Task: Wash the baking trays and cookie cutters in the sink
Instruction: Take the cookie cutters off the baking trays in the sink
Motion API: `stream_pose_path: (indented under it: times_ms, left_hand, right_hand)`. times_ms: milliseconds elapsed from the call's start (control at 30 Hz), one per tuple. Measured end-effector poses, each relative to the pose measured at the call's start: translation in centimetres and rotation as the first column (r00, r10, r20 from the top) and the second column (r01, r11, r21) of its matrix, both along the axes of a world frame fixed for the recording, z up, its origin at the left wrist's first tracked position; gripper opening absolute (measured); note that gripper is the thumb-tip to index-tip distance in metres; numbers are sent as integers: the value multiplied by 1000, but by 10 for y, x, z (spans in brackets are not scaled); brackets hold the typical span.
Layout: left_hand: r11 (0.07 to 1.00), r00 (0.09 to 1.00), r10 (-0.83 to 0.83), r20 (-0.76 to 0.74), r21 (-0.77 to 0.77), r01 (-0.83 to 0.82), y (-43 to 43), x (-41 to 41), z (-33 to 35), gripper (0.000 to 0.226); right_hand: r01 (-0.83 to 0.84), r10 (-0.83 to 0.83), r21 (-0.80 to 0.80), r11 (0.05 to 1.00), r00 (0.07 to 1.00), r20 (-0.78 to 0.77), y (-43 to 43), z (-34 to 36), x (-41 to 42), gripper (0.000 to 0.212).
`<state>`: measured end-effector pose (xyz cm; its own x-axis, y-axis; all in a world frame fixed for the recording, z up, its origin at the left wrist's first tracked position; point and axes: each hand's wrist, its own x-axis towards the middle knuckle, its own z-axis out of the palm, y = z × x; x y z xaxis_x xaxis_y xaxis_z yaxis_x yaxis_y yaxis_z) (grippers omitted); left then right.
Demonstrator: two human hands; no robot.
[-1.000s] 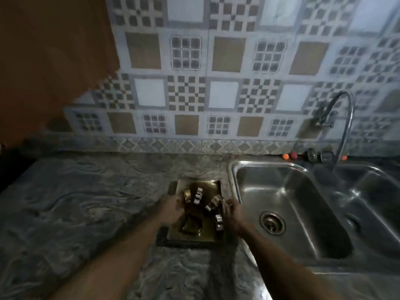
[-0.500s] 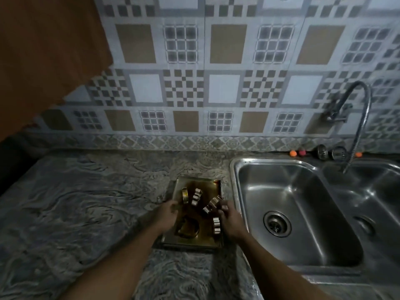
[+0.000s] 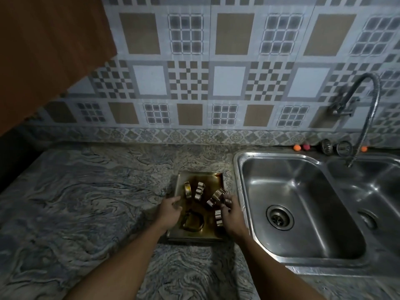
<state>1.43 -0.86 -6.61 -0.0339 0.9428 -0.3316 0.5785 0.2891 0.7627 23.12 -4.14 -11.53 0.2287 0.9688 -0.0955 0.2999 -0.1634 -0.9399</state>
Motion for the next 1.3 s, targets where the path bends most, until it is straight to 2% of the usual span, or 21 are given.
stream_pose_path:
  times_ms: [300,500,633,733,900,1033,1167,1300]
  left_hand:
    - [993,997,8,77,120,-17,-5,-11,24,48]
    - [987,993,-93,66,137,83,-13,-14,37,49]
    - [976,982,-168,81,154,154,-20,-4,40,49]
    - [968,973,-212,89,154,196,-32,14,43,49]
    - [943,954,-293,70,189,275,-68,67,54,50]
    - [908,918,-389,73,198,369,-95,127,74,51]
    - [869,884,-463,57,227,440,-121,204,85,51]
    - [819,842,-538,38,263,511,-144,298,84,50]
  right_hand:
    - [62,-59,74,995,998,-37,2,27,-13,30]
    - [38,-42,109,993,999,27,-21,65,-15,30]
    - [78,-92,157,985,992,88,-41,73,-2,28]
    - [129,-142,157,979,987,77,-63,81,12,30]
    - [251,-268,143,957,957,111,-117,96,54,33]
    - [321,-336,172,931,939,66,-159,114,104,32]
    - [375,-389,155,914,918,73,-203,125,175,32]
    - [441,-447,89,893,892,63,-247,132,261,22]
